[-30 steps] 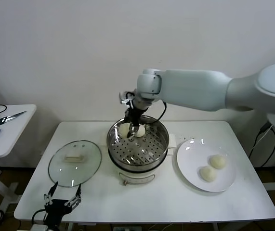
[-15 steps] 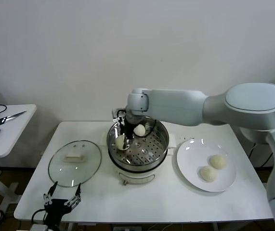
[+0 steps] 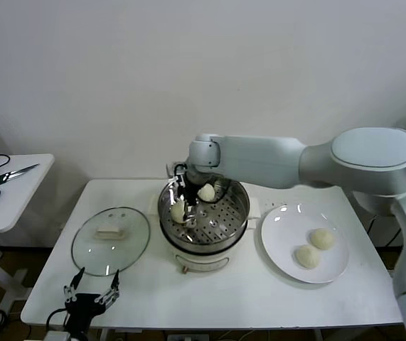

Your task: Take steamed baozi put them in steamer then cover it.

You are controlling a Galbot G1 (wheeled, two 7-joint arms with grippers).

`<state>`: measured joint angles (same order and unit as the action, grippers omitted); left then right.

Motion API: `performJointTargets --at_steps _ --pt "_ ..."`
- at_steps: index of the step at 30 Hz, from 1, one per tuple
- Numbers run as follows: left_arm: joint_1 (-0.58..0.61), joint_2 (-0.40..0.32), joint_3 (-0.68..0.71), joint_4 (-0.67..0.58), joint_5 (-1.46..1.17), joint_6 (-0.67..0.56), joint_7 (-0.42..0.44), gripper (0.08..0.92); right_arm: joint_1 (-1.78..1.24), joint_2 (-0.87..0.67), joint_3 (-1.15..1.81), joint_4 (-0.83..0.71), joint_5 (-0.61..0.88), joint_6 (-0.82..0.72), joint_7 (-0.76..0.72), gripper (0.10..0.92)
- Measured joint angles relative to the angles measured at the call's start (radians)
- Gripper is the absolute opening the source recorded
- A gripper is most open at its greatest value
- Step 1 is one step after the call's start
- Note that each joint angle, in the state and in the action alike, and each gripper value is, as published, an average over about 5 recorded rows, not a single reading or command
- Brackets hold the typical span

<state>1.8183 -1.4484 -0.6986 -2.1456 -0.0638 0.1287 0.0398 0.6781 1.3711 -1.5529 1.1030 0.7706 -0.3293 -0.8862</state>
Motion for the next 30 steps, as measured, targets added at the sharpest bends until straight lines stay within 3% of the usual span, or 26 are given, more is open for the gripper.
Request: performJointTargets --at_steps 8,16,23,30 --pt "-0.008 0.002 0.002 -0.002 -0.001 0.004 0.001 0.823 0.158 -0.219 -0.083 0.117 0.001 0.059 -0.101 0.823" --pt "-0.017 0.0 0.001 -0.008 -0.006 0.008 0.002 0.823 0.225 -0.513 -0.199 0.288 -0.112 0.076 -0.124 0.823" --pt "-0.007 -0.002 -0.003 -0.014 -0.01 0.004 0.001 0.823 0.134 -0.707 -0.19 0.359 -0.247 0.061 -0.099 0.823" --pt "0.001 -0.01 -0.003 -0.021 -0.008 0.003 0.001 0.823 -0.046 -0.804 -0.075 0.36 -0.368 0.034 -0.058 0.823"
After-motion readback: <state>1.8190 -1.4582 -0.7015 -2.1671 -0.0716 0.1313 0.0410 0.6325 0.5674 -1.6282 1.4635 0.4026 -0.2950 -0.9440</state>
